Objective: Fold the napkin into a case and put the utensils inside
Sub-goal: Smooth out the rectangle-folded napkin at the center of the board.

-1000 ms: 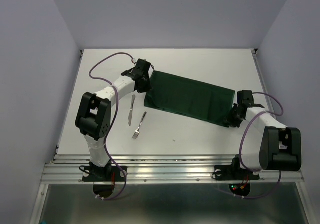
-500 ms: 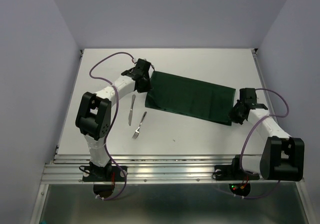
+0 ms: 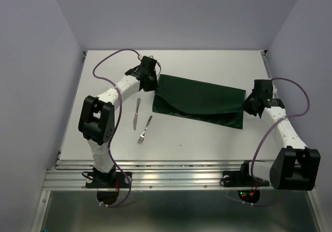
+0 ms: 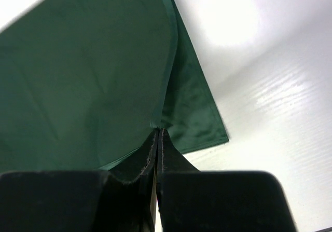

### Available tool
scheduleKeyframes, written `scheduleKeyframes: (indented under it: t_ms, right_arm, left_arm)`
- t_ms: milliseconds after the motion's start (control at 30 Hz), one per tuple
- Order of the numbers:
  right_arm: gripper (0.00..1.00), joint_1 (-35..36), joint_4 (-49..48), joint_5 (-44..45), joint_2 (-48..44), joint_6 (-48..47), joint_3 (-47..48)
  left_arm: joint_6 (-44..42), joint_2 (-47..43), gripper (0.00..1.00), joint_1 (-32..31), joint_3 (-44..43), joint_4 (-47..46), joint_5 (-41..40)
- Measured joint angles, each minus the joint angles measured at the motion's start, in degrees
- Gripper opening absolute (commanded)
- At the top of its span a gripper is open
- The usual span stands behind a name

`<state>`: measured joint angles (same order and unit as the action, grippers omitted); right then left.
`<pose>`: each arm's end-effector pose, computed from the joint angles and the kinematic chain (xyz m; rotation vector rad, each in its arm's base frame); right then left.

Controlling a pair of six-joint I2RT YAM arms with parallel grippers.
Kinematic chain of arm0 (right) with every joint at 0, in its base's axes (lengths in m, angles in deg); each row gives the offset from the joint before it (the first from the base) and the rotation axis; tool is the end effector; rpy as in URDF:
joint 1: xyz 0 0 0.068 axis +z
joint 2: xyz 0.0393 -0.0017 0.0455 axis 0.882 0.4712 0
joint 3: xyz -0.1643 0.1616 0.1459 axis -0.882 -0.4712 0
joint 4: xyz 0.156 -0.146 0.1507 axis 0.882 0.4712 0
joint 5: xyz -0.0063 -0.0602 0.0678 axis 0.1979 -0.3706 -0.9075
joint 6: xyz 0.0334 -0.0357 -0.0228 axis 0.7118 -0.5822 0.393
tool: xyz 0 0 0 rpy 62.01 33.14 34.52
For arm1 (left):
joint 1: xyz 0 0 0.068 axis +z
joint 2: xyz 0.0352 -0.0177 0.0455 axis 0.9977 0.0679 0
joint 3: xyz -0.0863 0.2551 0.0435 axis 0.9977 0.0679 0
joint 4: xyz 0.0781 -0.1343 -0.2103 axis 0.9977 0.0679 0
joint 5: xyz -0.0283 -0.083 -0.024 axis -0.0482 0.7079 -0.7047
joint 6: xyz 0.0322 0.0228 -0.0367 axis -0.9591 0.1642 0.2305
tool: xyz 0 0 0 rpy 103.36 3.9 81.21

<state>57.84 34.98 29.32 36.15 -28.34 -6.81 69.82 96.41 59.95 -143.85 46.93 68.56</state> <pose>0.2437 -0.0226 0.2462 0.8777 2.3227 0.0369 0.3772 -0.1834 0.2507 -0.0480 2.3862 -0.4030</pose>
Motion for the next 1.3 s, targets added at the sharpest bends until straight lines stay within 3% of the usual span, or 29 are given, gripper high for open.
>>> scheduleKeyframes:
  t_ms: [233,400,800,1300]
  right_arm:
    - [0.01,0.0,0.5,2.7,-0.2,-0.1,7.7]
    - [0.01,0.0,1.4,4.8,-2.9,0.0,7.7]
    - [0.01,0.0,4.1,4.4,-5.1,3.3,-4.6]
    - [0.01,0.0,4.2,4.0,-4.2,4.4,-5.7]
  left_arm:
    - [-0.7,0.0,0.00,0.0,-5.6,0.7,1.5]
    - [-0.9,-1.2,0.00,0.0,-5.6,0.7,4.0]
    - [-0.3,-4.8,0.00,0.0,13.0,-3.3,8.3]
    - [-0.4,-2.1,0.00,0.0,15.1,-6.1,8.3]
